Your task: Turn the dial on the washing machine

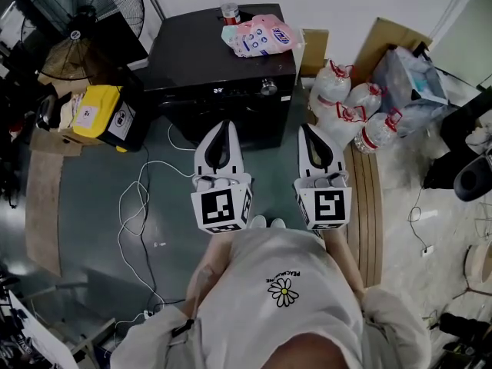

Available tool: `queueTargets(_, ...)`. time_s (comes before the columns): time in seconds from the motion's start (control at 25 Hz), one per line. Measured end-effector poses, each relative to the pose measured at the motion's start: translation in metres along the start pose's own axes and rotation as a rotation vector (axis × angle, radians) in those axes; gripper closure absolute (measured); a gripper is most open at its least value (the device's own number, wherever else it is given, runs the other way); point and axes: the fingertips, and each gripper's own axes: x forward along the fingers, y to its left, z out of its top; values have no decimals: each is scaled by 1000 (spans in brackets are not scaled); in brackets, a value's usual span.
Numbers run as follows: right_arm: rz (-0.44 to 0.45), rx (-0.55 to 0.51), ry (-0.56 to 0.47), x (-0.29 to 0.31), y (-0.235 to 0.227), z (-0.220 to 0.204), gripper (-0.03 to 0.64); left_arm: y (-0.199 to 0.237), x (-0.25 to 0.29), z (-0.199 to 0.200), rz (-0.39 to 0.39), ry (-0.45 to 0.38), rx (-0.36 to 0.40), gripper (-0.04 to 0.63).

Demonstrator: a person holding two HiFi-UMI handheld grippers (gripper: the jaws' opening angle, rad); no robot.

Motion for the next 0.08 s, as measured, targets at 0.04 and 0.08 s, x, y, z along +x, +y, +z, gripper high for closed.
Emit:
queueTargets(0.04, 1, -2, 1, 1, 1, 0, 614, 2, 1, 0, 0, 0, -2, 595)
queueTargets(0.08, 2, -5, 2, 3, 2, -1, 614, 3, 1, -1, 0, 0, -3, 595)
